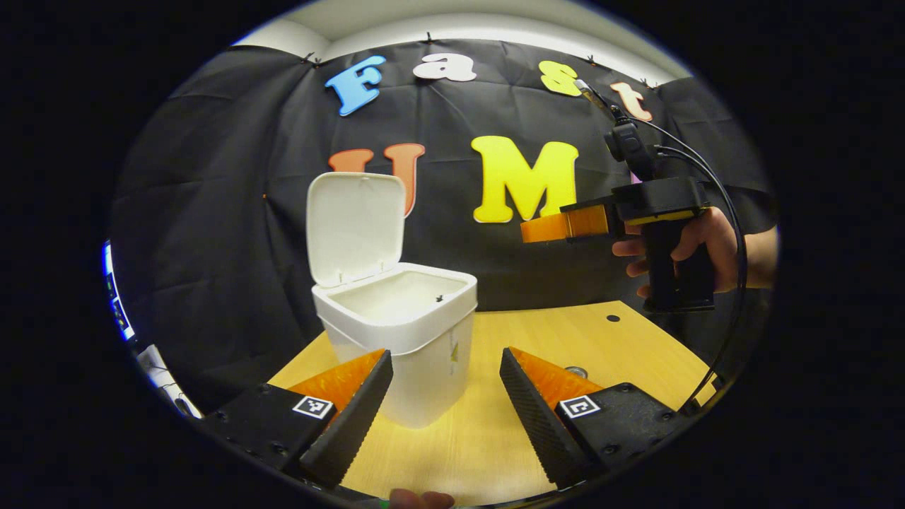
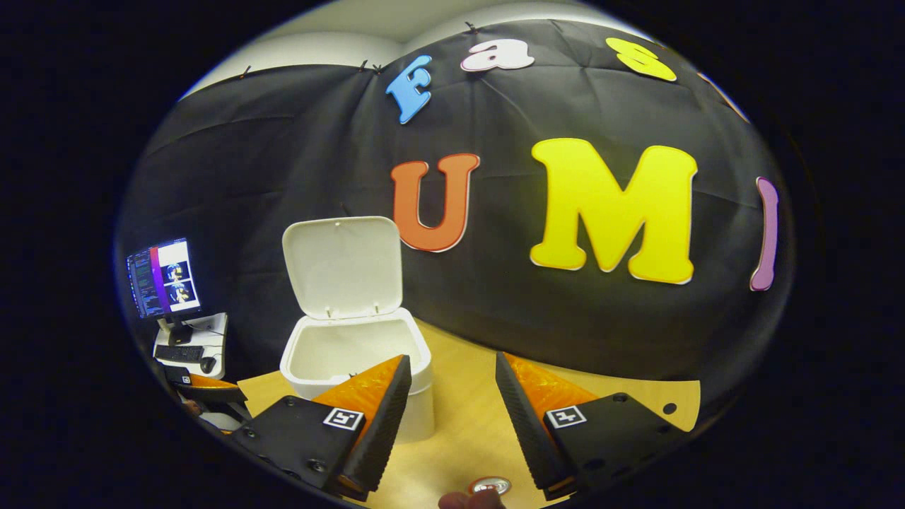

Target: Press the lid of the desktop garbage bin to open it, pick up the crumpled paper on the desktop and throw it into the bin, then pick up the pop can on the desktop and drop it into the bin, and finally close the garbage bin lid.

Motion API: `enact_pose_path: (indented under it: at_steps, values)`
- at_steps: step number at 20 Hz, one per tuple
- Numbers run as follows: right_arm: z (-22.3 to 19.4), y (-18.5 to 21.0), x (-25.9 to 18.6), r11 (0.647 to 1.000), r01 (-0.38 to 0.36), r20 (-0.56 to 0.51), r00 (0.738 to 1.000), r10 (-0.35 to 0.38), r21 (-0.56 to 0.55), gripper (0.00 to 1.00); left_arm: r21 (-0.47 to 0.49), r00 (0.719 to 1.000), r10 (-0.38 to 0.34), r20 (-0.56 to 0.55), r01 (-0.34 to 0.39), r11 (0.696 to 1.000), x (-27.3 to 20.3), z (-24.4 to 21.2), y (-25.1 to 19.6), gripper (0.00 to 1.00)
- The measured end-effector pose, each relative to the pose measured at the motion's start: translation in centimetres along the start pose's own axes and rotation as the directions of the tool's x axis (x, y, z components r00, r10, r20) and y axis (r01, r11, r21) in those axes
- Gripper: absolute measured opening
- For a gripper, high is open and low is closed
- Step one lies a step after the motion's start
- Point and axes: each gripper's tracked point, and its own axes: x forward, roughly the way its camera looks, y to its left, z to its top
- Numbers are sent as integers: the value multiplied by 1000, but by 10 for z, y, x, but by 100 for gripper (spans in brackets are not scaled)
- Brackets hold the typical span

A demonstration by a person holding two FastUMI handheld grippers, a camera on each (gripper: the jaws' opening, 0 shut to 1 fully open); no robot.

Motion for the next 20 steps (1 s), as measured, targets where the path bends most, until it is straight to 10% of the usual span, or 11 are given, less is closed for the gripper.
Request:
enact_pose_path:
  at_steps: [10, 20]
  values:
    - [-75, -161, -125, 939, 337, -91, 939, -331, 61, 78, 48, 959, -272, -77, 276, 960, 43, -44, -118, 100]
    - [-160, -217, -217, 866, 498, -215, 851, -478, 44, 76, 58, 911, -360, -203, 378, 924, 80, -130, -167, 100]
